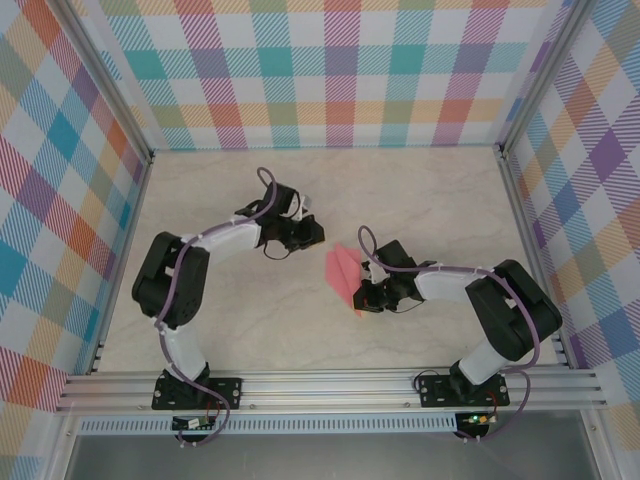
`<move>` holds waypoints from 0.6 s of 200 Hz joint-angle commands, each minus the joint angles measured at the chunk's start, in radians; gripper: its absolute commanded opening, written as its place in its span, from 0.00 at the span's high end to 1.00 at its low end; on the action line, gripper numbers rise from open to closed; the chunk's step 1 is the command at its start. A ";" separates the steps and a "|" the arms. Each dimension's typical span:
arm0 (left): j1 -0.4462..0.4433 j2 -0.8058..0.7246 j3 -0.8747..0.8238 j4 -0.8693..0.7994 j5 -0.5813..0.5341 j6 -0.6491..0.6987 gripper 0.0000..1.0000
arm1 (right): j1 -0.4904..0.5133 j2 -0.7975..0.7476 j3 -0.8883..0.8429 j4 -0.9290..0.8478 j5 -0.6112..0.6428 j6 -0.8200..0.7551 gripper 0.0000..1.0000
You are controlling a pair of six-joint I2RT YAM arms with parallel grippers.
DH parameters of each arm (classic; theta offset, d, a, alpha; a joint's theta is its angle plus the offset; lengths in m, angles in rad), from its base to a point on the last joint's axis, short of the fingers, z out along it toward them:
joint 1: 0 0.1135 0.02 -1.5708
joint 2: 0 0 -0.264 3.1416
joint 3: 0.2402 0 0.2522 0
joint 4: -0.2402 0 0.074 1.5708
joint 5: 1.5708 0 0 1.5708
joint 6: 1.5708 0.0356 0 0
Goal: Fold a paper plane with a square sheet of paper (fold left side to right side)
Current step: Fourth fold the wing at the center of the table.
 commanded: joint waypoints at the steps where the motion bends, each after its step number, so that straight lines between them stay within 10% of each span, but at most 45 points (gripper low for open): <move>1: -0.089 -0.016 -0.073 0.092 0.036 -0.044 0.91 | 0.006 0.057 -0.036 -0.158 0.061 -0.003 1.00; 120: -0.212 0.128 -0.101 0.242 0.129 -0.118 0.95 | 0.006 0.055 -0.027 -0.179 0.072 -0.015 1.00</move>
